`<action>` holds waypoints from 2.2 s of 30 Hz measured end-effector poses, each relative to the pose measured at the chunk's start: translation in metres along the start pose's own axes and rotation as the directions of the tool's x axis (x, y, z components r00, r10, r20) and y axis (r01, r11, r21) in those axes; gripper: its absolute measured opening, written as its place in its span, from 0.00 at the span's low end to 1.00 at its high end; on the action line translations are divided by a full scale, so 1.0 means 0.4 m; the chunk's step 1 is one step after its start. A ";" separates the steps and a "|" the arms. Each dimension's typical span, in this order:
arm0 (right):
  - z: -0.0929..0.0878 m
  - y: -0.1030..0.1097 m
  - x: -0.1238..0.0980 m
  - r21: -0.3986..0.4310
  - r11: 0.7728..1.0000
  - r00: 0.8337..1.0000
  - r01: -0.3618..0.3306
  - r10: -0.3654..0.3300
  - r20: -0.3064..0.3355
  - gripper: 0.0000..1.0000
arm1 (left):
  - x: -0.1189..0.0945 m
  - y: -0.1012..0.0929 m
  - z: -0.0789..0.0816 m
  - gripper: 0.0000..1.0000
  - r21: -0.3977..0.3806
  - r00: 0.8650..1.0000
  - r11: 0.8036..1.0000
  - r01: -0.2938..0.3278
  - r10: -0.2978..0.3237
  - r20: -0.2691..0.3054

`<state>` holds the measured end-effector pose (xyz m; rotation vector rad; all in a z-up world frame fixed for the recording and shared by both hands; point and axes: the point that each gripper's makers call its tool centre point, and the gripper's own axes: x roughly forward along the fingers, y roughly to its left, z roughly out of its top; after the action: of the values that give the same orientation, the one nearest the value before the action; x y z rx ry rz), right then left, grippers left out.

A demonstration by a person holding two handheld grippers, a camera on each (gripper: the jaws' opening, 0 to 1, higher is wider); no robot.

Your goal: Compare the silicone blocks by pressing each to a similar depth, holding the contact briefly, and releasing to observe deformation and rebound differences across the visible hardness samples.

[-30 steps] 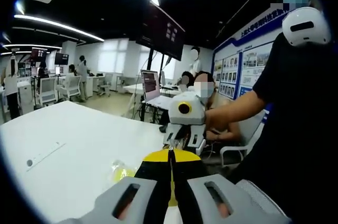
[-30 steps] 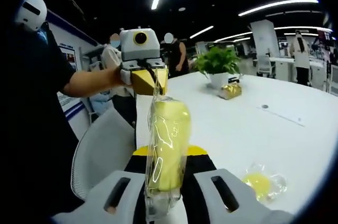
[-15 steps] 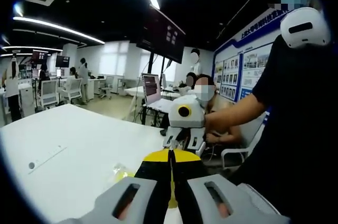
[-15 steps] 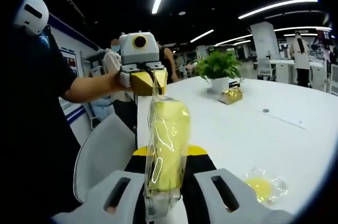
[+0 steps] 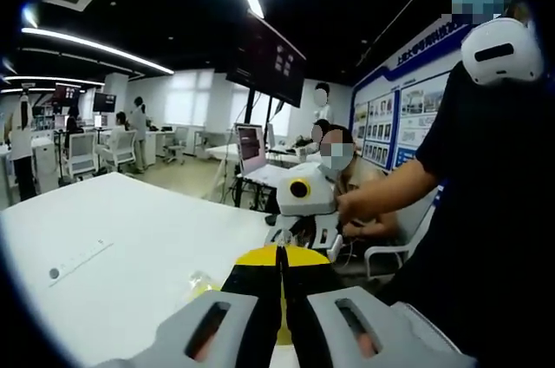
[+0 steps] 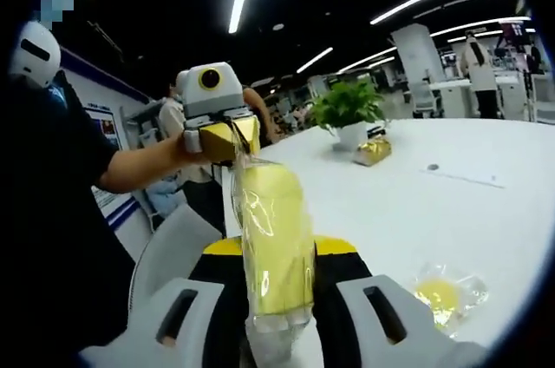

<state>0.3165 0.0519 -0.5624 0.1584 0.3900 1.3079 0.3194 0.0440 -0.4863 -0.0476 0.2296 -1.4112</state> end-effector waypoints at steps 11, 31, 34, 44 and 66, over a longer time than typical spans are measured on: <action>-0.011 0.001 0.010 0.036 0.999 0.999 0.020 -0.021 0.030 0.47 | 0.000 -0.007 -0.016 0.00 -0.029 1.000 1.000 0.003 -0.003 0.009; -0.007 -0.050 0.002 0.064 0.985 0.980 0.158 -0.165 0.112 0.96 | -0.025 0.006 -0.037 0.00 -0.102 0.999 0.994 -0.031 0.035 0.039; -0.009 -0.051 -0.007 0.065 0.984 0.979 0.167 -0.173 0.108 0.96 | -0.035 0.009 -0.044 0.00 -0.111 0.998 0.993 -0.040 0.045 0.041; -0.024 -0.081 -0.069 0.040 0.971 0.969 0.236 -0.239 0.066 0.96 | -0.067 0.043 -0.100 0.00 -0.183 0.995 0.979 -0.089 0.095 0.025; -0.092 -0.084 -0.162 0.075 0.956 0.958 0.285 -0.286 0.005 0.87 | -0.115 0.202 -0.298 0.00 -0.430 0.945 0.857 -0.285 0.327 0.024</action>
<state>0.3202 -0.0228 -0.5952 0.1672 0.4313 1.0071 0.3692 0.1148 -0.6104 -0.4199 0.4405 -1.0160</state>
